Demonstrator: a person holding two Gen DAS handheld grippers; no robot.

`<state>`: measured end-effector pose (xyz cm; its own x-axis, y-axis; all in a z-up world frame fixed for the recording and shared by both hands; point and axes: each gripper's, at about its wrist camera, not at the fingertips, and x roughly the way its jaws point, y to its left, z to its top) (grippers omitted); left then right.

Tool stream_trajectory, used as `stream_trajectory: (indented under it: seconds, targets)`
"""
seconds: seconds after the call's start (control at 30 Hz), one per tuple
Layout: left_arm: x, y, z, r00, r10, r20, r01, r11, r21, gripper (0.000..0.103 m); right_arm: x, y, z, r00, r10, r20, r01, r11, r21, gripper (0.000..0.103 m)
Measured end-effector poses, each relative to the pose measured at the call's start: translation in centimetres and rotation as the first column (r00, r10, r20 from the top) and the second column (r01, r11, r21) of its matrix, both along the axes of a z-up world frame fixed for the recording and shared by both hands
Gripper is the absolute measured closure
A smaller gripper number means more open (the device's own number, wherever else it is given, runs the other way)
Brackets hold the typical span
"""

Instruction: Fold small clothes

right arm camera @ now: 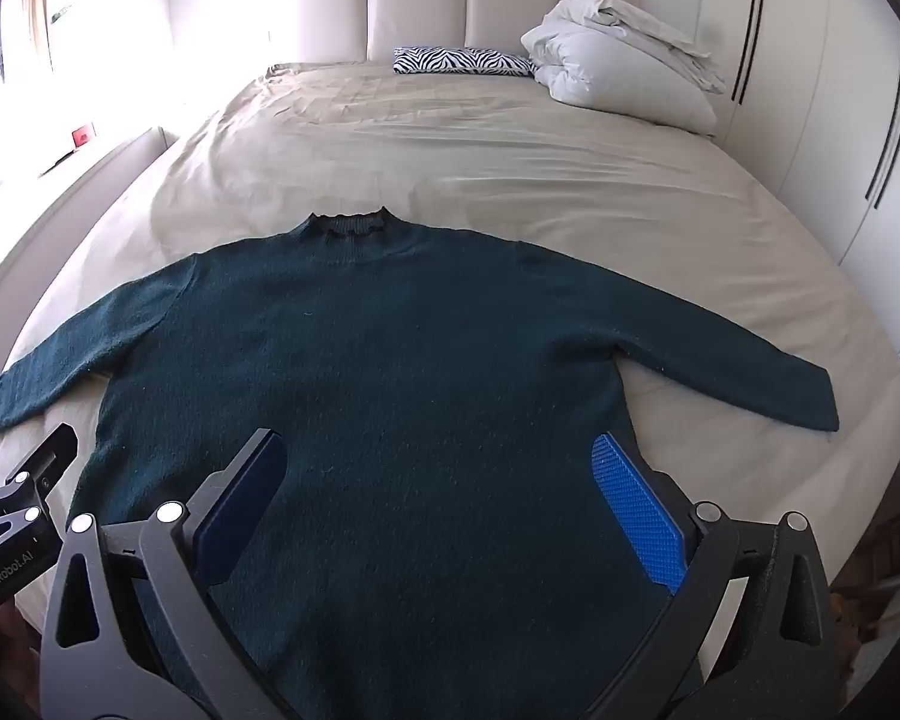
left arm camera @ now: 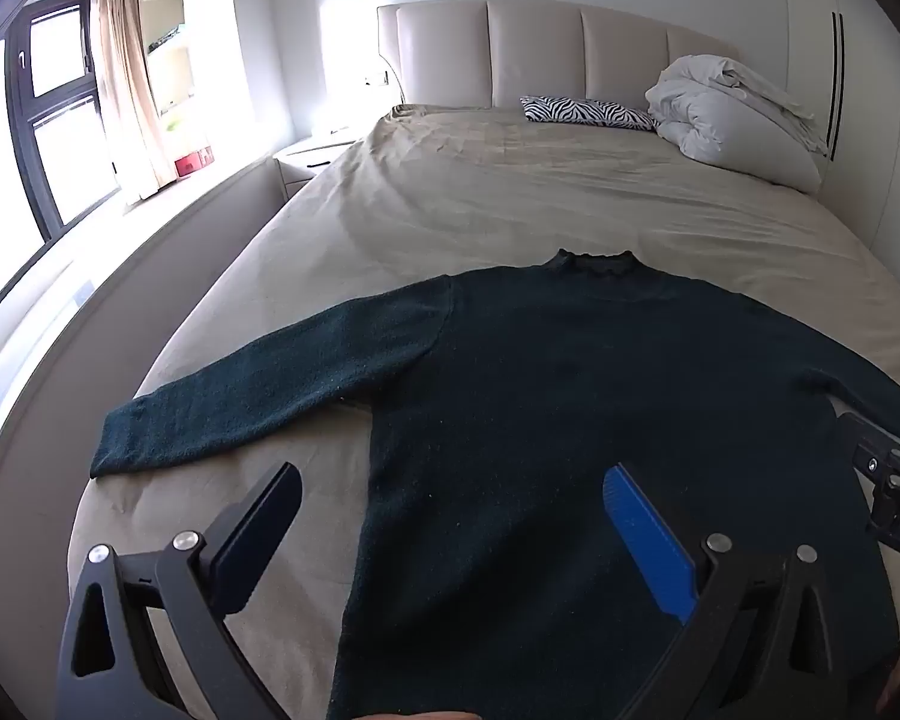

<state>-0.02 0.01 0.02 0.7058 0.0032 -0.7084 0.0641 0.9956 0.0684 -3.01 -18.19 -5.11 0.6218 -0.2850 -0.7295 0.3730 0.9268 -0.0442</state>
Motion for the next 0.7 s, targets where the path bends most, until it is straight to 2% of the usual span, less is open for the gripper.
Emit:
stream_trajectory:
  seconds: [0.7]
  targets:
    - [0.01,0.02,0.00,1.000,0.001,-0.005,-0.001,1.000,-0.001,0.000,0.02,0.18,-0.23,1.000,0.005,-0.008,-0.005,1.000,0.007,0.000]
